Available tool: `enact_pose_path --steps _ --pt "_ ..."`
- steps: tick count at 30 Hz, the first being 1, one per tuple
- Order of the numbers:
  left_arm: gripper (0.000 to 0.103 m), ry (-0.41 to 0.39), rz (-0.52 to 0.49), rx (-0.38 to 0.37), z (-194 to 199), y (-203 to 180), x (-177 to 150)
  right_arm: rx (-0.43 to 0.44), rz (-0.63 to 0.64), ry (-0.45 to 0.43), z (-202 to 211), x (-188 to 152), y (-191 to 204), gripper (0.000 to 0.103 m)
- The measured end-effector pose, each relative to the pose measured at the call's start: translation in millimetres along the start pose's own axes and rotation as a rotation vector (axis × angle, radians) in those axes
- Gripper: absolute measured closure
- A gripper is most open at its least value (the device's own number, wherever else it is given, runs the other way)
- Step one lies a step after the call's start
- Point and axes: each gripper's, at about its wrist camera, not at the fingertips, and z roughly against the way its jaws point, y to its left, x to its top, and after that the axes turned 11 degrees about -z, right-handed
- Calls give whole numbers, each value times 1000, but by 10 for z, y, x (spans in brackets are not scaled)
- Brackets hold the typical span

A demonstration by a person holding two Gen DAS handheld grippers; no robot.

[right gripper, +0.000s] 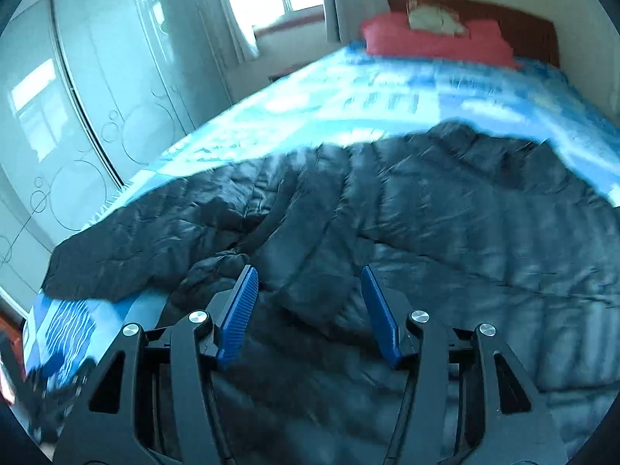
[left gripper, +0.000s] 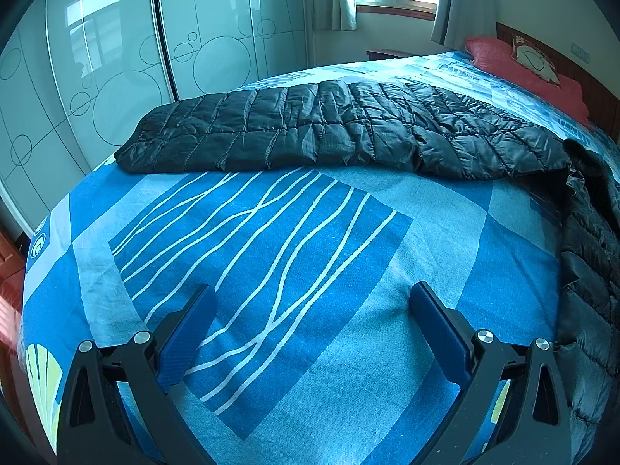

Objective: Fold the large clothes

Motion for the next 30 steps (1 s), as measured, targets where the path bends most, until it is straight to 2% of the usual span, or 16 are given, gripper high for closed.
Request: enact_pose_path --steps 1,3,7,8,12,14,15,17,19,22,27,28,30 --pt "4 0 0 0 1 -1 -1 -16 -9 -23 151 15 -116 50" --pt "4 0 0 1 -1 -1 1 -62 -35 -57 390 78 -424 69" --pt "4 0 -2 2 0 1 -1 -247 -121 -118 781 202 -1266 75" --pt "4 0 -1 1 -1 3 -2 -314 -166 -130 871 219 -1596 75" --pt "4 0 -2 2 1 -4 -4 -492 -269 -74 876 114 -2409 75" --pt "4 0 -4 5 -2 -6 0 -509 -322 13 730 -23 -2719 81" --pt "4 0 -4 5 -4 -2 3 -477 -339 13 697 -86 -2807 82" --pt "4 0 -4 5 -1 -7 0 -473 -325 12 735 -40 -2770 82" --pt "4 -1 -3 4 -1 -7 0 -469 -311 -9 819 62 -2705 82" --pt "4 0 -4 6 -4 -6 -2 -431 -320 -95 985 297 -2713 78" --pt "4 -1 -4 5 -9 -8 1 -469 -360 -95 706 698 -3079 77" --pt "4 -1 -4 6 -5 -10 0 -479 -362 -83 652 733 -3146 77" --pt "4 -1 -6 8 -11 -9 3 -511 -382 9 390 703 -3367 77"
